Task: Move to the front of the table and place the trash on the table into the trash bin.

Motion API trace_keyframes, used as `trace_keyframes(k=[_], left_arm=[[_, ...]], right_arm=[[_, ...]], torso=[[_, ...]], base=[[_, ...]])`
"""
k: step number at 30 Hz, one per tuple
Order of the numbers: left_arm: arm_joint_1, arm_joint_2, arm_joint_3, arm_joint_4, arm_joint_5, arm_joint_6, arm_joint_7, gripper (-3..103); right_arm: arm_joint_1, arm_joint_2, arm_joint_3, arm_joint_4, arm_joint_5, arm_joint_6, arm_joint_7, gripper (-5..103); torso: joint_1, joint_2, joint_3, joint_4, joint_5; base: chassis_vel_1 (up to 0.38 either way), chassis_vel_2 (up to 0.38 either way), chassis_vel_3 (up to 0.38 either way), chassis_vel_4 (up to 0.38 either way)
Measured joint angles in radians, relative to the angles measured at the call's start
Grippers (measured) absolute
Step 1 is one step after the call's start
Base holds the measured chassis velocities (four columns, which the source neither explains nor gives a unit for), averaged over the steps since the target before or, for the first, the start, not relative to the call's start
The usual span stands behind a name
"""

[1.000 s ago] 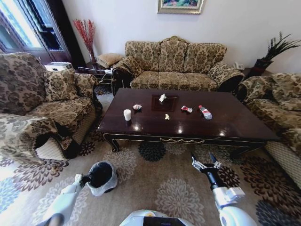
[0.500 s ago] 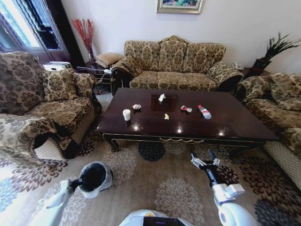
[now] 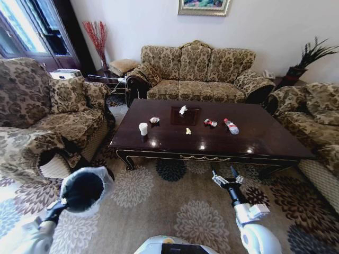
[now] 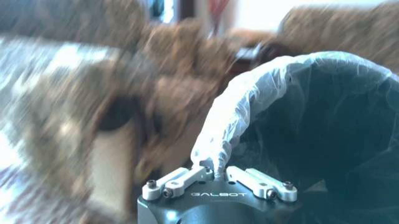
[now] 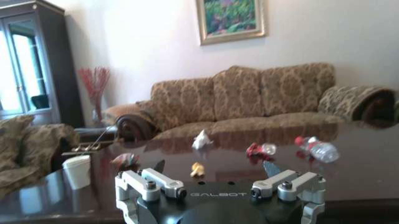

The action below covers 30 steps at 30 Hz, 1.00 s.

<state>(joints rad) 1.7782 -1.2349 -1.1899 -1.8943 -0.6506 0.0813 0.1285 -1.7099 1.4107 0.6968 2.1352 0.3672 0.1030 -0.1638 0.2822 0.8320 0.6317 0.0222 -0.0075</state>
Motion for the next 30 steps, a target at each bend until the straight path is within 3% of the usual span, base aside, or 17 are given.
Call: trace_keyframes(k=[2,3,6,11,16,20,30], left_arm=[[0.027,0.001,-0.018,-0.131,-0.030,0.019,-0.019,0],[0.027,0.001,-0.018,-0.131,-0.030,0.019,-0.019,0],[0.032,0.004,-0.011,-0.304,-0.045,0.067,-0.050,0],[-0.029,0.065,0.078,-0.464,-0.033,0.143,-0.075,0],[-0.062,0.097,0.158,-0.471,0.010,0.165,-0.086,0],[-0.073,0.099,0.169,-0.443,0.026,0.165,-0.091,0],[-0.078,0.101,0.144,-0.413,0.024,0.164,-0.102,0]], right_arm=[[0.012,0.004,0.004,-0.007,-0.001,0.020,0.006,100],[0.012,0.004,0.004,-0.007,-0.001,0.020,0.006,100],[0.034,0.006,0.001,-0.007,-0.014,0.041,0.020,100],[0.016,0.002,0.009,0.032,-0.044,0.070,0.021,100],[-0.001,-0.007,0.023,0.070,-0.044,0.064,0.016,100],[-0.011,-0.016,0.032,0.080,-0.032,0.057,-0.009,100],[-0.014,-0.007,0.021,0.084,-0.035,0.062,-0.037,100]], torso=[[0.000,0.000,0.000,-0.0004,0.0001],[0.000,0.000,0.000,-0.0004,0.0001],[0.000,0.000,0.000,0.0014,-0.0004],[0.000,0.000,0.000,-0.0004,-0.0001],[0.000,0.000,0.000,0.0002,-0.0008],[0.000,0.000,0.000,0.0011,-0.0006],[0.000,0.000,0.000,0.0007,-0.0002]], base=[[0.000,0.000,0.000,0.000],[0.000,0.000,0.000,0.000],[0.000,0.000,0.000,0.000],[0.000,0.000,0.000,0.000],[0.000,0.000,0.000,0.000],[0.000,0.000,0.000,0.000],[-0.004,0.005,0.005,-0.005]])
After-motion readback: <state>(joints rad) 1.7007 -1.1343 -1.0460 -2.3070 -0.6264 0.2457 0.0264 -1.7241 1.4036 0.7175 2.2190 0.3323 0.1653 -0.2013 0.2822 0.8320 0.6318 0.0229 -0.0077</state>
